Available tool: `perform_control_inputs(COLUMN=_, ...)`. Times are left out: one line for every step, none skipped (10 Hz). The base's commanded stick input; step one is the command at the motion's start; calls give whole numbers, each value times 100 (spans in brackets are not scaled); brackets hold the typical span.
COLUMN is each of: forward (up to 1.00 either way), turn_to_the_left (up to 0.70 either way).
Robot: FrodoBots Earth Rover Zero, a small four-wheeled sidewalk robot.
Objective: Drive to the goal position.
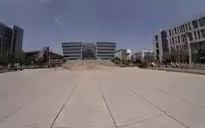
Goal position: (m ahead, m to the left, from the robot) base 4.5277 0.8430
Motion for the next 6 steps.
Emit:
perform_control_inputs(forward=70, turn_to_the_left=2)
perform_control_inputs(forward=70, turn_to_the_left=2)
perform_control_inputs(forward=70, turn_to_the_left=2)
perform_control_inputs(forward=70, turn_to_the_left=2)
perform_control_inputs(forward=70, turn_to_the_left=2)
perform_control_inputs(forward=70, turn_to_the_left=2)
